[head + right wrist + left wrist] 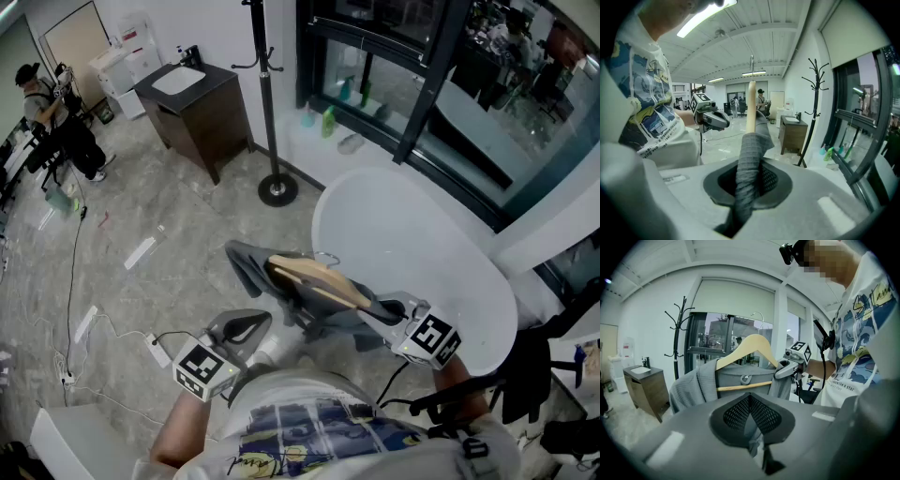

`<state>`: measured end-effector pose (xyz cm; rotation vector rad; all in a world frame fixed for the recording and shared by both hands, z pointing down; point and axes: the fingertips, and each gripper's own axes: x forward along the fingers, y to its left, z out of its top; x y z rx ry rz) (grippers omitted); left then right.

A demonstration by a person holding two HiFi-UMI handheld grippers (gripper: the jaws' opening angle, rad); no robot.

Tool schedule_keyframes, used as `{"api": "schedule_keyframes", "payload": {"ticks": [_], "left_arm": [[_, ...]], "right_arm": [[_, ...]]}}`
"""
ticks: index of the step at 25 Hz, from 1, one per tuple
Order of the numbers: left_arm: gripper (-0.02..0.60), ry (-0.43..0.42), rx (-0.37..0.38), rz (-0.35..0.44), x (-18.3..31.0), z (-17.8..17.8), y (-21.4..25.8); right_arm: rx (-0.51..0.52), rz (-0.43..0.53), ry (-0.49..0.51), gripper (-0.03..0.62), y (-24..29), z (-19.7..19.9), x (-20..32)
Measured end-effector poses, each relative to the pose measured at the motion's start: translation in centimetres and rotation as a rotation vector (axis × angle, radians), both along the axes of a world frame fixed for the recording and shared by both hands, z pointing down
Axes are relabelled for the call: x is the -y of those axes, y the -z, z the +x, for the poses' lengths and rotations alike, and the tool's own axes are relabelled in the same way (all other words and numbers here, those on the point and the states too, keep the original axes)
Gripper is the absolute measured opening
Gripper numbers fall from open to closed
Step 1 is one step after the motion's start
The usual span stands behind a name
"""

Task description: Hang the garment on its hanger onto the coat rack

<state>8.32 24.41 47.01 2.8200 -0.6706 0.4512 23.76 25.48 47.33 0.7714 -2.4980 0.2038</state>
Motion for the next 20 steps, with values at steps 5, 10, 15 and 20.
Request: {"api": "schedule_keyframes", "payload": {"ticks": [5,10,15,20], "left_arm": [[0.003,0.007,-0.002,0.013,0.1,0.6,0.5],[0.003,0.002,0.000,0.028,0.4,1.5,1.1],[0.003,0.015,0.014,0.022,0.7,1.6,0.7],[0.003,0.025,0.012,0.004,1.3,1.1,0.1]], "right_arm": [[0.008,0.008,0.018,0.023,0.0,0.1,0.0],[0.017,0.010,0.039,0.023,0.2,0.2,0.2],[0.035,-0.010,0.050,0.022,0.1,0.2,0.9],[0.043,-0.012,0.051,0.021,-0.3,-0.4,2.7]]}}
